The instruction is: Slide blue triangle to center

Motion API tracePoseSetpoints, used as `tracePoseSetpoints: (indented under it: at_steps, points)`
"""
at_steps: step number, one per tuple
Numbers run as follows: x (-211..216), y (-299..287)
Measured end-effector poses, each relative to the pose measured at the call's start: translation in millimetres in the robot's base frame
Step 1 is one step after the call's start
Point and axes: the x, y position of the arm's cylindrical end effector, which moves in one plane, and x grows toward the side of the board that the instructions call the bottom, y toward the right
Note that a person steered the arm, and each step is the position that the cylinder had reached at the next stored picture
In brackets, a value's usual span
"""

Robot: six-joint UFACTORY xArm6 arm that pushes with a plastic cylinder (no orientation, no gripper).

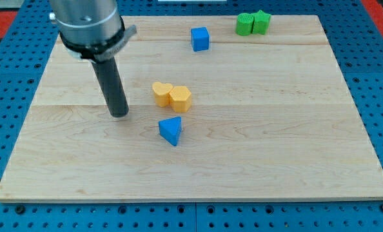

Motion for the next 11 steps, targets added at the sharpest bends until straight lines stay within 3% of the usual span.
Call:
tracePoseSetpoints:
  at_steps: [1,4,5,6,7,8,9,11]
  points:
    - [33.9,23.8]
    - [36.0,177.5]
    - [5.3,186.0]
    - [8.9,189.1]
    - [46.9,171.9]
    - [52.9,127.5]
    - [40.9,112.5]
    - [-1.6,148.5]
